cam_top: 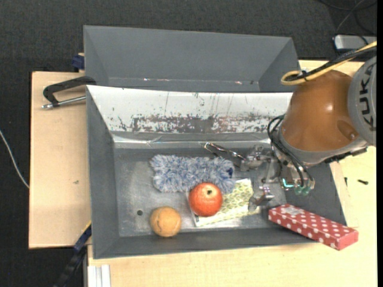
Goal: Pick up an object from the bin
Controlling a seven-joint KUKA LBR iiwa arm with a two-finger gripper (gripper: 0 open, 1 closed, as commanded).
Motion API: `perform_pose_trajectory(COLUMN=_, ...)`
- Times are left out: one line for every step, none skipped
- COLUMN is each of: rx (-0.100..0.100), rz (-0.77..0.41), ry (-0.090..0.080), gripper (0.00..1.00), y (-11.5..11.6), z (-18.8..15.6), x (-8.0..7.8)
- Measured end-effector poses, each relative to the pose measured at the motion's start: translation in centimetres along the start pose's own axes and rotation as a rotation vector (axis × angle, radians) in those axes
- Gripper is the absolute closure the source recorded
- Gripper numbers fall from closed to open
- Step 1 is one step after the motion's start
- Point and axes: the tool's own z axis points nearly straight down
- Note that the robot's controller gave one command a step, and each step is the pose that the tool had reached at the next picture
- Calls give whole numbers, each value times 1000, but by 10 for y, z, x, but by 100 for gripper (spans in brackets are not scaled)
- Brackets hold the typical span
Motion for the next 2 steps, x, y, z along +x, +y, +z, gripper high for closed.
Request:
perform_pose_trajectory(rx=1, rz=-1, ry=-7, gripper=0, y=0, z=-3, x=-2)
perform_pose_trajectory(rx=1, rz=-102, ry=-8, gripper=0, y=3, z=81, x=-34)
